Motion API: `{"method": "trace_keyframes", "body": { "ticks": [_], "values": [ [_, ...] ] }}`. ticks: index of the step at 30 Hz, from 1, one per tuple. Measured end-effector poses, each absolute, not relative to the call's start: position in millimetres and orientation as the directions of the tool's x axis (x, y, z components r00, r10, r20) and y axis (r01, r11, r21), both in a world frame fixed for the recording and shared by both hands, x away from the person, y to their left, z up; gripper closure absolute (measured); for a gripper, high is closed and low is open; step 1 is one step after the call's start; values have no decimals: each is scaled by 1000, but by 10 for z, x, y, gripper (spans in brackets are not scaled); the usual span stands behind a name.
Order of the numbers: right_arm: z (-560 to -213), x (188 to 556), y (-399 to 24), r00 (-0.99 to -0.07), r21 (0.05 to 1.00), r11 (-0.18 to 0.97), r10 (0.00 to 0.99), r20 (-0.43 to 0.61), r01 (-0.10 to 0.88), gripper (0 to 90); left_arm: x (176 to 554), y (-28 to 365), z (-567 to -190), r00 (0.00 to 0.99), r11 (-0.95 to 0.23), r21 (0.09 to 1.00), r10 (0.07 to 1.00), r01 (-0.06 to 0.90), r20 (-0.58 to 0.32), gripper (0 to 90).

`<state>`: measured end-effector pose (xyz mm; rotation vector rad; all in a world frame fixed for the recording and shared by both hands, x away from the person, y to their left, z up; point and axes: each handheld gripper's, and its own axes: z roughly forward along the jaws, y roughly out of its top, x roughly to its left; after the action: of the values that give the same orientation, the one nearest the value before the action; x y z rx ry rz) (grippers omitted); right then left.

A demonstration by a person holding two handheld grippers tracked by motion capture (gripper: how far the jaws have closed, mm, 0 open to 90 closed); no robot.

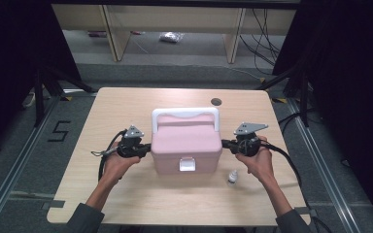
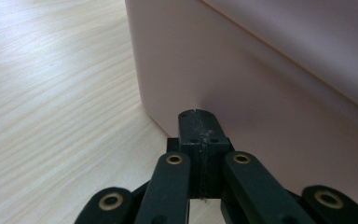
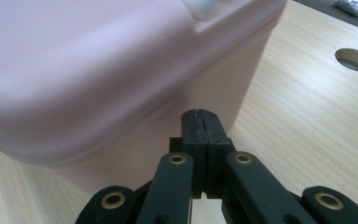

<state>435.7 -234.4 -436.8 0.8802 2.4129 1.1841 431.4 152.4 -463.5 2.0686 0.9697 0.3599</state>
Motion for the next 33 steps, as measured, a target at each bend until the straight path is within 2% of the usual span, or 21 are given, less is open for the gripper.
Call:
{"method": "trace_keyframes", "body": {
  "ticks": [5,23,33],
  "values": [
    [-4347,4327,-2379,-742,776,464,670,8,427,900,4343,1437,-4634,667,-382,771,742,509,-72,896],
    [-4322,4254,-2649,-730,776,478,683,-35,411,900,4377,1137,-4614,699,-427,765,714,482,-42,896],
    [-4338,4209,-2700,-711,783,448,703,-11,431,900,4386,1104,-4618,705,-425,768,708,480,-49,895]
  ]
}}
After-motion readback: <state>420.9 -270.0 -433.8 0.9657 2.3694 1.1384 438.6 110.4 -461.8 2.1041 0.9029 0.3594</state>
